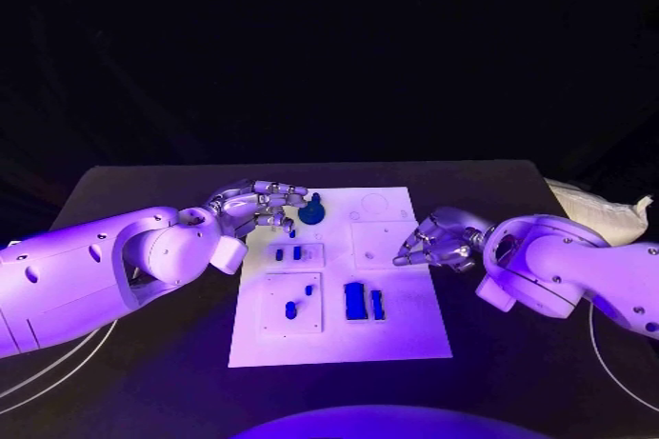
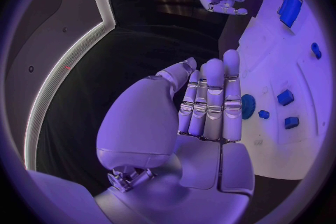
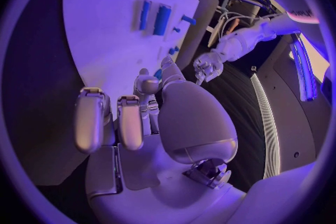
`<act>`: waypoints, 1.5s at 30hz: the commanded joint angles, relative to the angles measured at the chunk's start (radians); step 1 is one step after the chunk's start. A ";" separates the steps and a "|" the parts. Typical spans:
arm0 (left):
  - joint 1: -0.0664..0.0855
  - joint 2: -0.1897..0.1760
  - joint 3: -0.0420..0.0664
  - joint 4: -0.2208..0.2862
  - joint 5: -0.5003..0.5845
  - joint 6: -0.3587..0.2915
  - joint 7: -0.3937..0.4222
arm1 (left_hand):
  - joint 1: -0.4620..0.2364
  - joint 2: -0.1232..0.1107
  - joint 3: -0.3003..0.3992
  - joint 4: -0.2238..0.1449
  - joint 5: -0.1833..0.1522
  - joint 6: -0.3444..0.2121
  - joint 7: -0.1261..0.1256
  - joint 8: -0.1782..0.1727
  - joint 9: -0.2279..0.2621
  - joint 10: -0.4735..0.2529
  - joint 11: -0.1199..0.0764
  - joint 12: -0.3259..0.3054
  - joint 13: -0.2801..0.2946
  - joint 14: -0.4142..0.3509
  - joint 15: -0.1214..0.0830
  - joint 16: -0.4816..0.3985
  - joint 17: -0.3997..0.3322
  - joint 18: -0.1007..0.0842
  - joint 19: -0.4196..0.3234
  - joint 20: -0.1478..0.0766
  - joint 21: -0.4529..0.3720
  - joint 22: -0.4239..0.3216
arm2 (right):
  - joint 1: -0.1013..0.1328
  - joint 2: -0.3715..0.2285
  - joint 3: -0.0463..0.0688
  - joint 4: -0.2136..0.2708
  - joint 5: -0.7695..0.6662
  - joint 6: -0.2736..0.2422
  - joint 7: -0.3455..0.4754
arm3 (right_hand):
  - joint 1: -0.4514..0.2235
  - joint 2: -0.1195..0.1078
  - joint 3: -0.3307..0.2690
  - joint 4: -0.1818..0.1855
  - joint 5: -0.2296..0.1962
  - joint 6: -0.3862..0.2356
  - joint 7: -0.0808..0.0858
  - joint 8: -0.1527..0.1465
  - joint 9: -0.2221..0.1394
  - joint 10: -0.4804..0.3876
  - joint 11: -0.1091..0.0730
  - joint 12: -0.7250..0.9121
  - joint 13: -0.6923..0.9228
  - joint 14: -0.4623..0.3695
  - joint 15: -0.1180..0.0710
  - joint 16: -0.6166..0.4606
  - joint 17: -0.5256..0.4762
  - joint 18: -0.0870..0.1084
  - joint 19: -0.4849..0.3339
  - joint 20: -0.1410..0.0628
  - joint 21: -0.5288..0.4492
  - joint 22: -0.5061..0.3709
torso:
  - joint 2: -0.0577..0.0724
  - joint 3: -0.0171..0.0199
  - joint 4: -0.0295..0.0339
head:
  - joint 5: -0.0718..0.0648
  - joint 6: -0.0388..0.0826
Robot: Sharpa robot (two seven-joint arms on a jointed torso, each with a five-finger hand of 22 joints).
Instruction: Assemble the parts on the task board
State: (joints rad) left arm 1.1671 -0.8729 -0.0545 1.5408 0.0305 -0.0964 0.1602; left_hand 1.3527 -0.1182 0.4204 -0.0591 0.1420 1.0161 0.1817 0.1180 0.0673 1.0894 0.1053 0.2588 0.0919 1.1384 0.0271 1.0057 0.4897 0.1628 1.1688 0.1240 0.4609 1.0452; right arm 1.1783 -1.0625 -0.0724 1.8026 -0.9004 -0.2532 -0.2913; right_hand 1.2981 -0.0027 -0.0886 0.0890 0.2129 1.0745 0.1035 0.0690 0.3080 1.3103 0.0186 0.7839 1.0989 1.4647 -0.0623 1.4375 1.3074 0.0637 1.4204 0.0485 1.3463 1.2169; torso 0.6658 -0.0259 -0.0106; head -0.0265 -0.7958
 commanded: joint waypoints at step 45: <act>-0.111 0.091 0.051 0.017 -0.020 -0.640 0.351 | -0.967 0.118 -0.320 0.059 -0.142 -0.736 -0.182 -0.118 -0.067 -0.799 -0.105 -0.259 -0.092 -0.873 -0.027 -1.006 -0.490 -0.163 -0.962 -0.047 -0.461 -0.914 | -0.115 0.283 0.068 -0.258 0.881 -0.472 0.787 | -0.897 0.003 0.089 -0.089 -0.213 -0.799 -0.103 -0.069 -0.308 -0.996 -0.019 -0.784 -1.099 -1.144 0.062 -1.438 -1.307 -0.064 -1.129 -0.048 -1.346 -1.217 | -0.122 0.0259 0.0106 | 0.026 0.196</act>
State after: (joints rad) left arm 1.0589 -0.7840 -0.0061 1.5490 0.0664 -0.6161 0.4552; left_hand 0.5292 -0.0016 0.1373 0.0000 0.0106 0.3841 0.0225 0.0065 0.0036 0.3990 0.0263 0.0057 0.0028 0.3642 0.0152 0.0281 0.0028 0.0929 0.2842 0.1062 0.0074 0.1805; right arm 1.0680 -0.7792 -0.0066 1.5331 -0.0810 -0.5962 0.4066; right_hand 0.5517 0.0005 0.0298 -0.0009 0.0109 0.3798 0.0245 0.0071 0.0074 0.4320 0.0096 0.0067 0.0054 0.4416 0.0020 0.0078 0.0628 0.0902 0.4005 0.0395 0.0768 0.0335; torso 0.5458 -0.0015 -0.0008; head -0.0001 -0.6005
